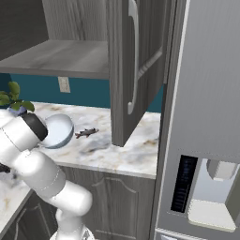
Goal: Retrieve the bowl from the cabinet, then place the raw meat into the bowl to avoid contamination.
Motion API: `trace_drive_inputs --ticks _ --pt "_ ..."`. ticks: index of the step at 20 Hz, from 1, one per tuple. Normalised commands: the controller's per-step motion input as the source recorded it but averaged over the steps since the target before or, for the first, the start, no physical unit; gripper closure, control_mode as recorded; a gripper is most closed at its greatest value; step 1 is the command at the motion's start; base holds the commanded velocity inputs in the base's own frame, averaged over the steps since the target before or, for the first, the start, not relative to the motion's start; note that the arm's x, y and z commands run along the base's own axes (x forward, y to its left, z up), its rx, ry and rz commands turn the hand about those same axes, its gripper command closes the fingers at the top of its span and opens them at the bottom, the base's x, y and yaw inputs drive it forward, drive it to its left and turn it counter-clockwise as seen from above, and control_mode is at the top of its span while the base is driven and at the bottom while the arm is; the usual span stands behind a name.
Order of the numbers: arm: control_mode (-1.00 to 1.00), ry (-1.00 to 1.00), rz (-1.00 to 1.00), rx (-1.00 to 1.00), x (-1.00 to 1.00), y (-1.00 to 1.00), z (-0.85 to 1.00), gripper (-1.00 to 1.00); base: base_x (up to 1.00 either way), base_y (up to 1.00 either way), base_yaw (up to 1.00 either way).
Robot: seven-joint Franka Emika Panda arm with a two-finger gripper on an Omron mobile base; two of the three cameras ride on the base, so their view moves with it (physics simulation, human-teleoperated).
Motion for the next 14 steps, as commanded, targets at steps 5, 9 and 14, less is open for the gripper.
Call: trace_drive_inputs --ticks 5,9,14 --pt "-1.00 0.07 0.00 0.00 0.15 0.05 0.00 -1.00 0.00 0.00 0.00" --pt "-1.00 0.07 0.01 0.00 0.13 0.00 0.05 -1.00 0.00 0.00 0.00" --pt "-1.00 0.02 0.00 0.00 0.02 0.00 0.26 -1.00 0.00 0.00 0.00"
